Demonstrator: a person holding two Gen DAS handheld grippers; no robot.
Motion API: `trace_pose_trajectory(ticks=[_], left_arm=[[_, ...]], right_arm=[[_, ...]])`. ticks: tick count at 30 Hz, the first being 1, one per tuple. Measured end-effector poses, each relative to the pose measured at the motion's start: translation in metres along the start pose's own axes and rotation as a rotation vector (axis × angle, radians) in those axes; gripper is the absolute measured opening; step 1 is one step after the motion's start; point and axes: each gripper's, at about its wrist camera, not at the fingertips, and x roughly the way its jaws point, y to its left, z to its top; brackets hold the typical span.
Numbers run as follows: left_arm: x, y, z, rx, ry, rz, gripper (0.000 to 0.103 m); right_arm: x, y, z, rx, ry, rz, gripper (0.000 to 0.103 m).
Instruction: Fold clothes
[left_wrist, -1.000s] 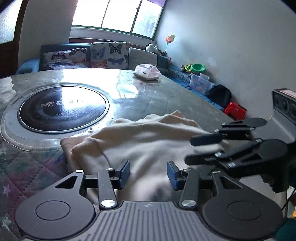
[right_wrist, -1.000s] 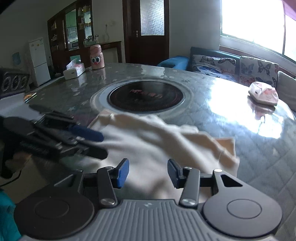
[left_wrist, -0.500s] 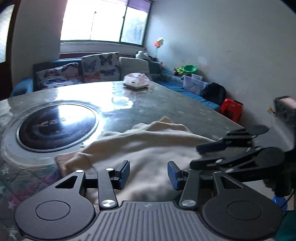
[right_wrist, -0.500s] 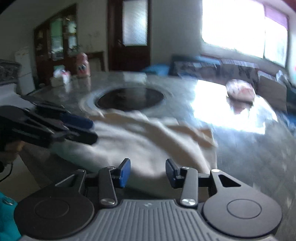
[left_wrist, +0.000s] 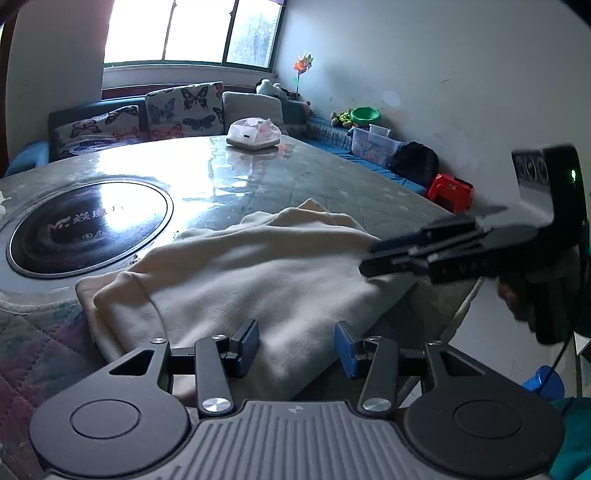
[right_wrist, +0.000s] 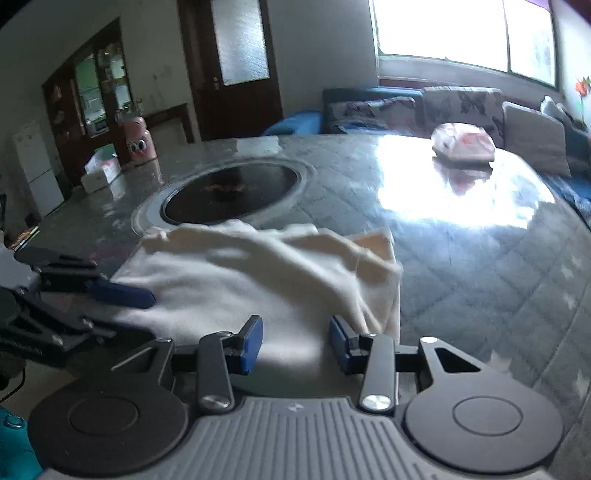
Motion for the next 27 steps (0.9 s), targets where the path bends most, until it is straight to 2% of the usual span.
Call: trace_pose_trajectory(ticks=[5, 9, 14, 19, 21, 27], left_arm=[[0.000, -0.001, 0.001, -0.004, 0.001, 0.000, 0.050], [-0.002, 0.000, 0.000, -0.007, 0.002, 0.000, 0.050], [-0.002, 0.001, 0.000, -0.010, 0.003, -0.006, 0.050], [-0.003, 0.001, 0.000, -0.015, 0.001, -0.006, 0.051], [-0.002, 0.002, -0.001, -0.017, 0.000, -0.008, 0.051], [-0.003, 0.003, 0.001, -0.032, 0.001, -0.011, 0.051]], right_arm=[[0.023, 0.001, 0.018, -0.048, 0.002, 0.037, 0.041], [0.046, -0.012, 0.024, -0.028, 0.020, 0.039, 0.038], [0.048, -0.016, 0.035, -0.019, -0.009, 0.034, 0.036], [0.066, -0.023, 0.040, -0.017, 0.016, -0.016, 0.035], [0.071, -0.028, 0.041, -0.018, 0.011, -0.035, 0.030], [0.062, -0.020, 0.043, -0.050, -0.020, -0.050, 0.030]])
